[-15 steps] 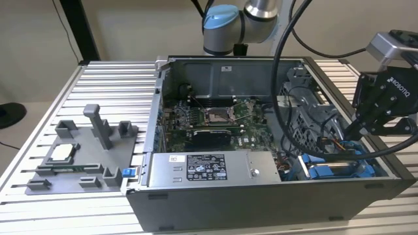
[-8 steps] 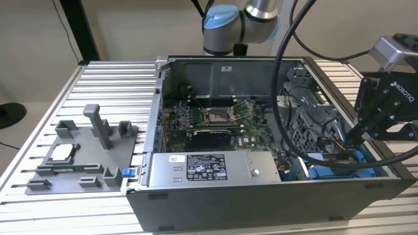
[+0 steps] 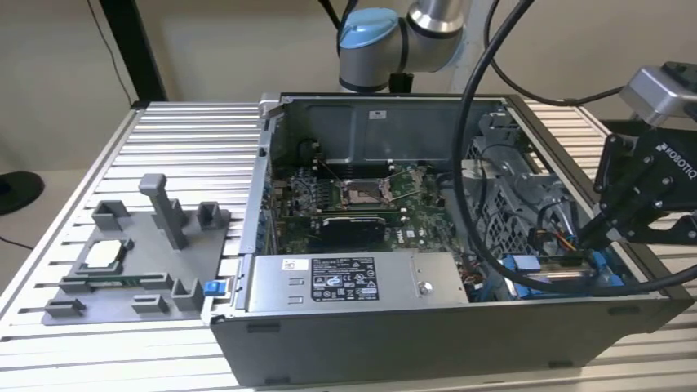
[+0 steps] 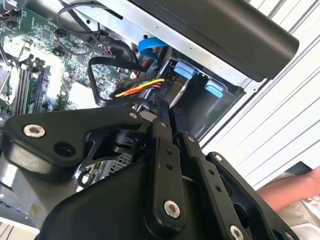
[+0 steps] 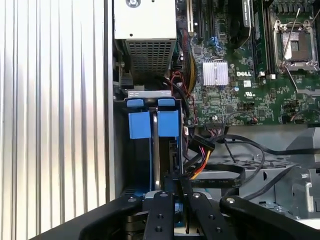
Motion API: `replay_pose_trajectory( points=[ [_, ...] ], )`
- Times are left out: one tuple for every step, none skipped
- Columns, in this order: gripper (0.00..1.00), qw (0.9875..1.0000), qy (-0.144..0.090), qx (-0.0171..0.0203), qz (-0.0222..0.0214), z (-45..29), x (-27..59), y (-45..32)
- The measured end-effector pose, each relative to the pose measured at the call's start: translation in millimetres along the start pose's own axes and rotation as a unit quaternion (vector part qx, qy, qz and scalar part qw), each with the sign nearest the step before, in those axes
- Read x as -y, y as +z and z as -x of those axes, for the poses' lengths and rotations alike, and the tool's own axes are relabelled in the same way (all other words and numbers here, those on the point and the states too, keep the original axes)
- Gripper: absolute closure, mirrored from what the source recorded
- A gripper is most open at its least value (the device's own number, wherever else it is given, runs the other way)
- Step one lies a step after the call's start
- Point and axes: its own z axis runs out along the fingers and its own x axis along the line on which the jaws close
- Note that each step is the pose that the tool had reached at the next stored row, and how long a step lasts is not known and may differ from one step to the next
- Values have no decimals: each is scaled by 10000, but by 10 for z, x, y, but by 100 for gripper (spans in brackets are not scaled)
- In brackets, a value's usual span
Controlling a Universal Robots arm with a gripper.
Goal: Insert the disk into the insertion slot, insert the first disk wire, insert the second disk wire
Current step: 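Insert the second disk wire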
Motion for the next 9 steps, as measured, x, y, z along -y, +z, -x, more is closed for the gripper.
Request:
replay_pose_trajectory(
  points=[
    [100, 10000, 0, 2, -1, -10, -3, 0],
    [100, 10000, -1, 3, -2, -19, -5, -1],
    [100, 10000, -1, 5, -3, -28, -7, -1],
    [100, 10000, -1, 7, -4, -35, -10, 0],
    [100, 10000, -2, 6, -5, -38, -12, -1],
    [100, 10000, -2, 7, -6, -39, -13, -1],
    [100, 10000, -2, 7, -6, -39, -14, -1],
    [100, 10000, -2, 7, -6, -40, -14, -1],
    [100, 10000, -1, 7, -6, -41, -15, 0]
  ],
)
